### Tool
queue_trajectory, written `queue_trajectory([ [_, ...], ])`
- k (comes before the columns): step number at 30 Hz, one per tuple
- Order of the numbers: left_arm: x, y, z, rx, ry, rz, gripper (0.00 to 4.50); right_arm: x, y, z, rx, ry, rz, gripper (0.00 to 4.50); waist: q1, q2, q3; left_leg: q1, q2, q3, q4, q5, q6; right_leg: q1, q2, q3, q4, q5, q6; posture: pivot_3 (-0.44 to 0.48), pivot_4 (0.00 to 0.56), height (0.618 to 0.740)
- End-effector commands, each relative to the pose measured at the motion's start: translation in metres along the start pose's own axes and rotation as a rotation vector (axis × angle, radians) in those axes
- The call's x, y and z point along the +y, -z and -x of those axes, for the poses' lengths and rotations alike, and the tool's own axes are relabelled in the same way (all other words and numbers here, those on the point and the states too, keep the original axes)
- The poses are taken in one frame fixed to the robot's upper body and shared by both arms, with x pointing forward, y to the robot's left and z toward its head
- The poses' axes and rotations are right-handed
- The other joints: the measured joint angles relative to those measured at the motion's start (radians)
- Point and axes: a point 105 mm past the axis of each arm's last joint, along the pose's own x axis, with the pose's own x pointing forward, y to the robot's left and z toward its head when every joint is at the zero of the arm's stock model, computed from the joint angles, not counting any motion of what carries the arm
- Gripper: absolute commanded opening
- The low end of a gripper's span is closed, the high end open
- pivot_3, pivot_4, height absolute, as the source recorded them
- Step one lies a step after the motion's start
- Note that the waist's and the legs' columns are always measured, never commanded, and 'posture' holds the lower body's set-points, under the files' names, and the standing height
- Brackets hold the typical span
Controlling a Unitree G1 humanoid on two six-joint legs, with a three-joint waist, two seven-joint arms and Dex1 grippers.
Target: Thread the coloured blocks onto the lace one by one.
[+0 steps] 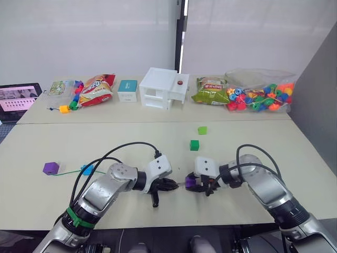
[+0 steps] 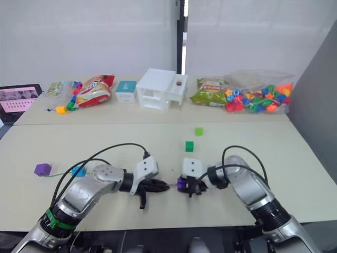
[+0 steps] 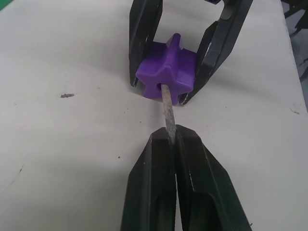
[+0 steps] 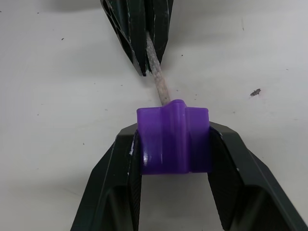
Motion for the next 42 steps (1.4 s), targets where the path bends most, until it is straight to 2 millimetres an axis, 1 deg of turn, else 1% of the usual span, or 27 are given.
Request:
queue_trajectory([
  [1, -0.011, -0.016, 0.006, -0.066, 0.042, -0.057, 0.0, 0.006, 0.007, -0.006, 0.026, -0.021, -0.015, 1.36, -0.001, 0.0, 0.0, 0.0, 0.0, 0.0, 0.0, 0.0, 0.0, 0.0, 0.0, 0.0, 0.0, 0.0, 0.0, 0.0, 0.15, 0.74],
  [5, -0.008, -0.015, 0.014, -0.068, 0.026, -0.043, 0.0, 0.005, 0.009, -0.006, 0.026, -0.018, -0.024, 1.36, -0.001, 0.0, 0.0, 0.0, 0.0, 0.0, 0.0, 0.0, 0.0, 0.0, 0.0, 0.0, 0.0, 0.0, 0.0, 0.0, 0.15, 0.74],
  [10, -0.008, -0.015, 0.019, -0.079, 0.018, -0.026, 0.0, 0.006, 0.01, -0.006, 0.029, -0.023, -0.03, 1.36, -0.001, 0.0, 0.0, 0.0, 0.0, 0.0, 0.0, 0.0, 0.0, 0.0, 0.0, 0.0, 0.0, 0.0, 0.0, 0.0, 0.15, 0.74],
  [18, -0.012, -0.016, 0.022, -0.089, 0.019, -0.01, 0.0, 0.006, 0.009, -0.007, 0.033, -0.029, -0.032, 1.36, -0.001, 0.0, 0.0, 0.0, 0.0, 0.0, 0.0, 0.0, 0.0, 0.0, 0.0, 0.0, 0.0, 0.0, 0.0, 0.0, 0.15, 0.74],
  [22, -0.014, -0.012, 0.022, -0.073, 0.024, -0.004, 0.0, 0.006, 0.01, -0.008, 0.035, -0.028, -0.034, 1.36, -0.001, 0.0, 0.0, 0.0, 0.0, 0.0, 0.0, 0.0, 0.0, 0.0, 0.0, 0.0, 0.0, 0.0, 0.0, 0.0, 0.15, 0.74],
  [27, -0.012, -0.009, 0.02, -0.055, 0.011, -0.008, 0.0, 0.006, 0.009, -0.008, 0.036, -0.029, -0.036, 1.36, -0.001, 0.0, 0.0, 0.0, 0.0, 0.0, 0.0, 0.0, 0.0, 0.0, 0.0, 0.0, 0.0, 0.0, 0.0, 0.0, 0.15, 0.74],
  [29, -0.006, -0.006, 0.021, -0.022, -0.029, -0.003, 0.0, 0.006, 0.01, -0.007, 0.044, -0.027, -0.034, 1.36, -0.001, 0.0, 0.0, 0.0, 0.0, 0.0, 0.0, 0.0, 0.0, 0.0, 0.0, 0.0, 0.0, 0.0, 0.0, 0.0, 0.15, 0.74],
  [30, -0.004, -0.007, 0.022, -0.015, -0.042, -0.007, 0.0, 0.006, 0.01, -0.007, 0.047, -0.025, -0.033, 1.36, -0.001, 0.0, 0.0, 0.0, 0.0, 0.0, 0.0, 0.0, 0.0, 0.0, 0.0, 0.0, 0.0, 0.0, 0.0, 0.0, 0.15, 0.74],
  [32, -0.005, -0.017, 0.028, -0.02, -0.05, 0.0, 0.0, 0.007, 0.007, -0.006, 0.051, -0.021, -0.027, 1.36, -0.001, 0.0, 0.0, 0.0, 0.0, 0.0, 0.0, 0.0, 0.0, 0.0, 0.0, 0.0, 0.0, 0.0, 0.0, 0.0, 0.15, 0.74],
  [37, -0.014, -0.026, 0.034, 0.014, -0.038, 0.008, 0.0, 0.008, 0.003, -0.007, 0.058, -0.011, -0.028, 1.36, -0.003, 0.0, 0.0, 0.0, 0.0, 0.0, 0.0, 0.0, 0.0, 0.0, 0.0, 0.0, 0.0, 0.0, 0.0, 0.0, 0.15, 0.74],
  [42, -0.015, -0.02, 0.034, 0.081, -0.05, 0.03, 0.0, 0.008, 0.003, -0.008, 0.067, -0.007, -0.031, 1.36, -0.005, 0.0, 0.0, 0.0, 0.0, 0.0, 0.0, 0.0, 0.0, 0.0, 0.0, 0.0, 0.0, 0.0, 0.0, 0.0, 0.15, 0.74],
])
